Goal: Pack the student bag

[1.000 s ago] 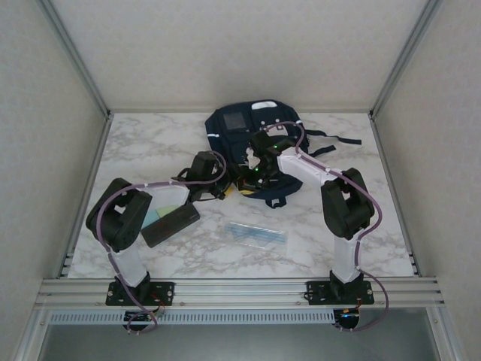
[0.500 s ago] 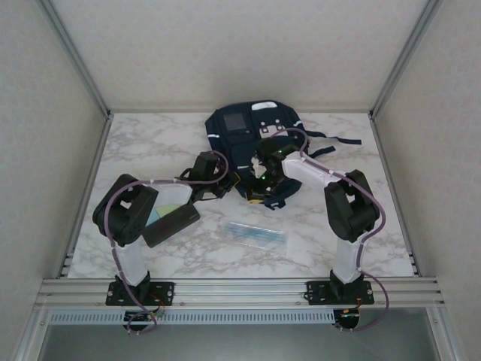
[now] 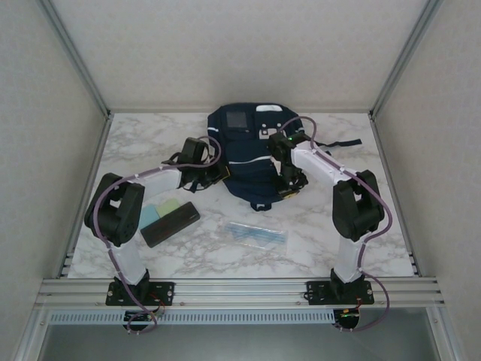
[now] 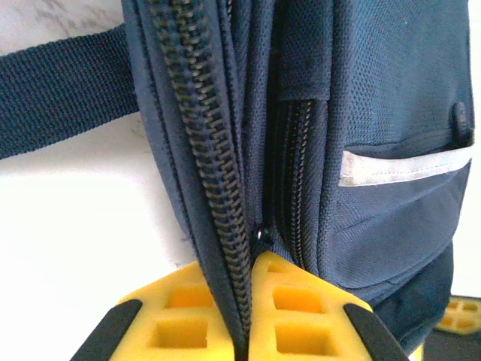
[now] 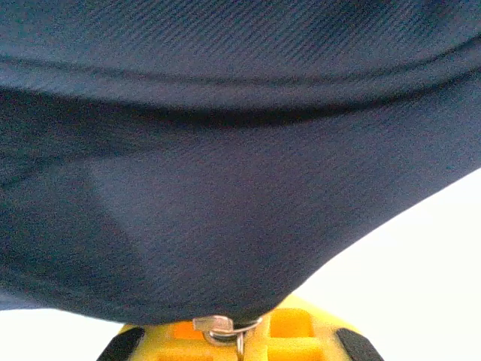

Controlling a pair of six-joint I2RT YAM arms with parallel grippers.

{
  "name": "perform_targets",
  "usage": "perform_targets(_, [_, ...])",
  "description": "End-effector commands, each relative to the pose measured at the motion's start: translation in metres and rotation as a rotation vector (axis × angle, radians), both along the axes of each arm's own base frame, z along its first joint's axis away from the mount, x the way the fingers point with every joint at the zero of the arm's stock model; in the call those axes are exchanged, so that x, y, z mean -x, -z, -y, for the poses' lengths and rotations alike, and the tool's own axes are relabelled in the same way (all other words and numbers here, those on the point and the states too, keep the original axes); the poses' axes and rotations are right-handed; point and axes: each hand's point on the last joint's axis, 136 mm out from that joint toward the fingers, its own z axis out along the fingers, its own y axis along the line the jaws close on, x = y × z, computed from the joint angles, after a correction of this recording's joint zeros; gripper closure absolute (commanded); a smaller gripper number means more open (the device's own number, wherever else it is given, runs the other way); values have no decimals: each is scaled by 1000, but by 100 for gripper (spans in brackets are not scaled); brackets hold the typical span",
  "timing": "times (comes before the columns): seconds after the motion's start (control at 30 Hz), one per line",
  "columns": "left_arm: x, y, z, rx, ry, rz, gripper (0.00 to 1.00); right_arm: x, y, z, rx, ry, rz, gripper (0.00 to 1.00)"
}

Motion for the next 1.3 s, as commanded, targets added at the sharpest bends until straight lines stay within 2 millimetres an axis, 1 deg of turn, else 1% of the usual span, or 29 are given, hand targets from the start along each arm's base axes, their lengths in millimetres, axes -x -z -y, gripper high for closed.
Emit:
perform_targets(0.0, [-35, -13, -41, -83, -21, 76, 100, -14, 3, 50, 286, -140, 2, 100])
perform_targets(0.07, [-42, -18, -44, -72, -11, 75, 100, -36, 9, 48, 322, -245, 87, 100])
perform_targets(0.13, [-46, -24, -47, -84, 7, 86, 100, -57, 10, 44, 355, -348, 171, 100])
perform_targets(0.17, [-47, -26, -48, -94, 22, 89, 100, -64, 11, 41, 347, -377, 190, 100])
perform_targets(0.23, [-47, -29, -50, -123, 62, 86, 100, -76, 11, 30, 277, -450, 232, 100])
perform_targets(0.33, [-49, -30, -59, -142, 80, 82, 100, -89, 9, 7, 121, -571, 300, 100])
perform_targets(0.4, [-52, -29, -69, -143, 65, 77, 100, -95, 7, 0, 67, -637, 330, 100])
perform_targets(0.47, [-57, -26, -81, -144, 35, 63, 100, -98, -2, -12, 0, -648, 335, 100])
perform_targets(0.53, [-62, -23, -92, -152, -9, 47, 100, -94, -12, -33, -115, -634, 325, 100])
perform_targets(0.57, [-64, -22, -95, -154, -28, 40, 94, -93, -17, -43, -162, -624, 333, 100])
perform_targets(0.6, [-64, -22, -96, -153, -46, 31, 81, -92, -22, -55, -218, -610, 340, 100])
perform_targets(0.63, [-64, -22, -97, -145, -64, 20, 69, -91, -26, -68, -270, -596, 350, 100])
perform_targets(0.7, [-62, -25, -95, -89, -124, 6, 49, -91, -33, -90, -367, -536, 360, 100])
perform_targets(0.77, [-57, -31, -93, -32, -179, 0, 34, -89, -39, -112, -469, -486, 350, 100])
perform_targets(0.83, [-48, -39, -96, -9, -224, -8, 16, -86, -41, -131, -545, -469, 345, 100])
perform_targets(0.87, [-44, -47, -96, 4, -238, 1, 5, -84, -41, -138, -567, -468, 347, 100])
perform_targets(0.9, [-36, -52, -96, 13, -257, 2, 0, -82, -41, -146, -587, -473, 348, 100])
perform_targets(0.97, [-21, -60, -90, 28, -282, 2, 0, -80, -39, -156, -597, -482, 353, 100])
perform_targets(1.07, [-1, -61, -72, 84, -320, -27, 0, -76, -37, -171, -622, -482, 339, 100])
perform_targets(1.13, [10, -58, -61, 126, -359, -48, 0, -72, -40, -183, -664, -467, 327, 100])
perform_targets(1.2, [17, -51, -50, 172, -398, -78, 0, -70, -42, -193, -708, -442, 318, 100])
perform_targets(1.27, [17, -40, -41, 194, -415, -113, 0, -67, -44, -201, -747, -409, 302, 100])
